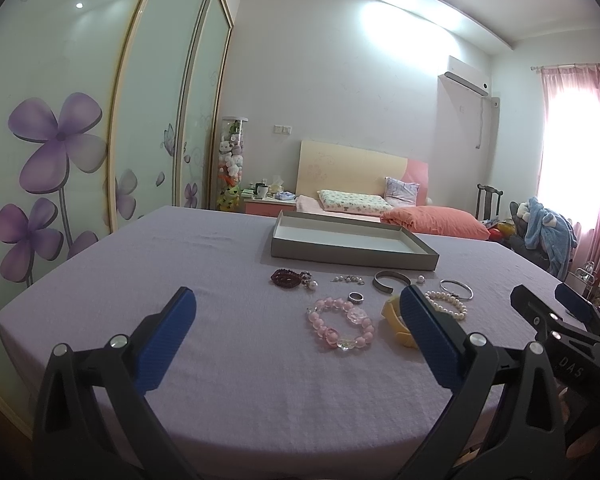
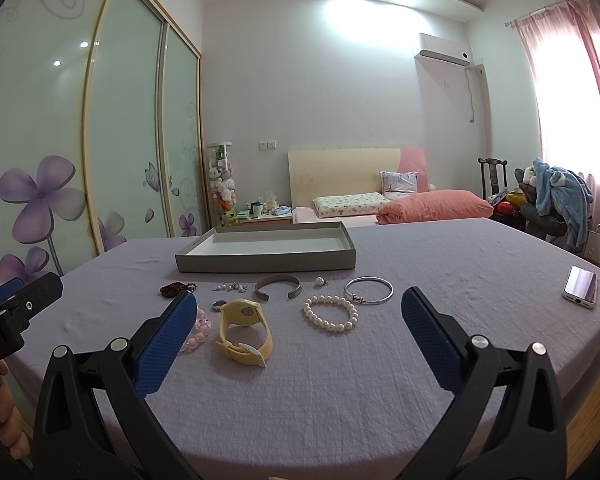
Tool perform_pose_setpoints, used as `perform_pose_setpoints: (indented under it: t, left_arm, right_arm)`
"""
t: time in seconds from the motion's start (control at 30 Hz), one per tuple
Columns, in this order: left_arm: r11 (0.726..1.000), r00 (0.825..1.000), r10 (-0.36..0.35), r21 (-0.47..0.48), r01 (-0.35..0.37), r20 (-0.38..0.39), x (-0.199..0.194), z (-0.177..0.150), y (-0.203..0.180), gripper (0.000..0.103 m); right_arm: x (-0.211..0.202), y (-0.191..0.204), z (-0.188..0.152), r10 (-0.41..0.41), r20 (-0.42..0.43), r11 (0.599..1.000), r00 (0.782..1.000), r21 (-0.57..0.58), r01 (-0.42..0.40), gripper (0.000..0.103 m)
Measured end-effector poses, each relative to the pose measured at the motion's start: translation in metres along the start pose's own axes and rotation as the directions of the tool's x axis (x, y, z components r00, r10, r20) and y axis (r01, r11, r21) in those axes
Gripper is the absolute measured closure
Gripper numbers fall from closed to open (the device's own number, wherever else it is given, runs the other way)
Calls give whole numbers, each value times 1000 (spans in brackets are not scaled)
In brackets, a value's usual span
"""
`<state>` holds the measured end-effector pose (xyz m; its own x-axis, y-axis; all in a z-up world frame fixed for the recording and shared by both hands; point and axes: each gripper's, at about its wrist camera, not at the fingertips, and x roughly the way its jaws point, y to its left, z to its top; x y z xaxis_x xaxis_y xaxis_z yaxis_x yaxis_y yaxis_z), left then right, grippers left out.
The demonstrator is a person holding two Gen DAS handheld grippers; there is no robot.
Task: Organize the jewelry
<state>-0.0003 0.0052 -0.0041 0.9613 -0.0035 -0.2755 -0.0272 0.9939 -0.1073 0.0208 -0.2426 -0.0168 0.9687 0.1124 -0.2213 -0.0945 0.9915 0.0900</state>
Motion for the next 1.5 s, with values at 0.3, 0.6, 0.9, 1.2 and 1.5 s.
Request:
perform_pose_setpoints:
  t: [0.3,0.6,0.9,1.2,1.5]
  left_arm:
    - [1000,1000,0,-1,0,0,0,0,0,4]
    - [1000,1000,0,-2,0,-1,-1,0,-2,4]
    - [1000,1000,0,-4,0,-26,7,-2,-5,4]
    - [999,995,22,27,-19,-93,39,2,-6,4]
    - [998,968,29,68,-13,-250,95,2,-8,4]
  right_arm:
    - [-1,-5,5,-2,0,1000,1000,0,2,2]
    - [-2,-6,6,-3,-2,1000,1000,2,3,2]
    - [8,-6,4,-12,-27,1000,1000,5,12,2]
    - [55,-26,10,-35,-161,998,986,36,41,2]
    - [128,-46,7,-50,-443,997,895,28,69,11]
